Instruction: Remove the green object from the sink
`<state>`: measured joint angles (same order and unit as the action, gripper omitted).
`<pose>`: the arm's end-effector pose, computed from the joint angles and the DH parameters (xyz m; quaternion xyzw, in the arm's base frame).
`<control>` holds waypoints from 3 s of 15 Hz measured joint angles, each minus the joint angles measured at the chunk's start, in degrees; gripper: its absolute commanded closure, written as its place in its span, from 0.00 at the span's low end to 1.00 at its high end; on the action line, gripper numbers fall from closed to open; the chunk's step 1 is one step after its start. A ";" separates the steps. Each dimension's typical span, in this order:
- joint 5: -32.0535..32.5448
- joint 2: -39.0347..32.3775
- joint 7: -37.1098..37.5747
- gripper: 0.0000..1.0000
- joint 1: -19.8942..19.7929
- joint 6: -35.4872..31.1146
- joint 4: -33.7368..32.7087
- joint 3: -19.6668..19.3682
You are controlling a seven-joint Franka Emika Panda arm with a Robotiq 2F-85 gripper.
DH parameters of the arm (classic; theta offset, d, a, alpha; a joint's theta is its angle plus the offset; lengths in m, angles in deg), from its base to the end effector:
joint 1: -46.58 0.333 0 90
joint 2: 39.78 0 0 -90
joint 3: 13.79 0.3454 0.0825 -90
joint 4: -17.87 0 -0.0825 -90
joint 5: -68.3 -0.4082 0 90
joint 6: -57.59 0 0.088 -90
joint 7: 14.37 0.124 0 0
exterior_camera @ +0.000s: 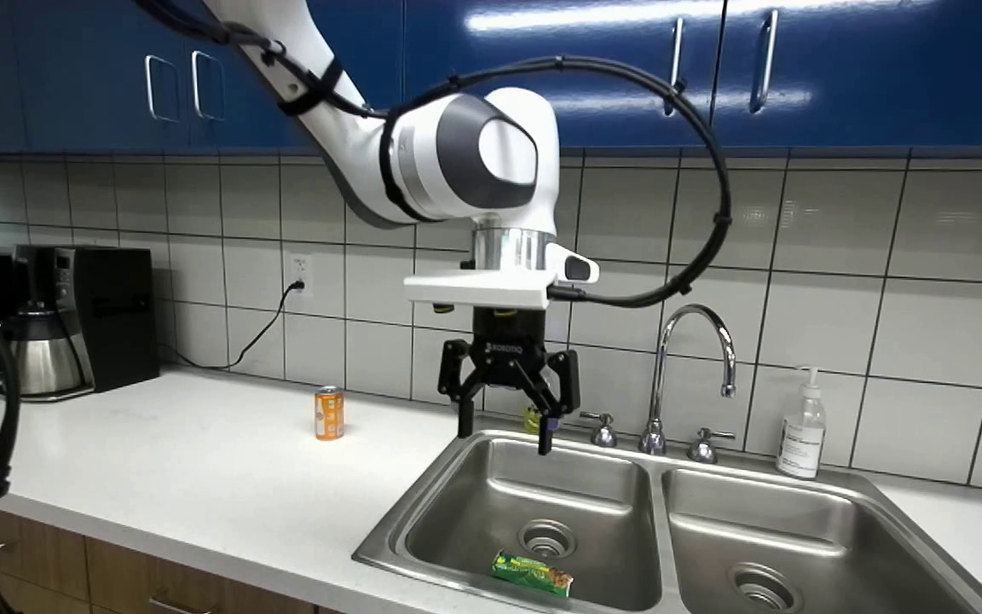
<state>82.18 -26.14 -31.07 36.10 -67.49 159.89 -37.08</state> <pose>0.3703 -0.2600 0.3619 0.9958 -0.0686 -0.0522 0.0306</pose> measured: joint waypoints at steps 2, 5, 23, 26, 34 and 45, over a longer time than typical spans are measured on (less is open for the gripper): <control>-2.54 -6.02 -0.87 0.00 -0.06 -4.73 -1.84 -0.05; -8.07 -15.19 -3.19 0.00 -0.07 -9.34 -6.06 0.65; -14.10 -55.47 -3.48 0.00 -4.34 -10.94 -37.69 11.86; -13.80 -58.53 -3.43 0.00 -4.33 -10.79 -40.56 12.41; -13.77 -59.06 -3.43 0.00 -4.34 -10.55 -41.63 12.45; -13.77 -61.86 -1.74 0.00 -4.27 -11.68 -41.83 13.85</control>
<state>68.40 -88.00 -32.81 31.83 -79.17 118.05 -23.23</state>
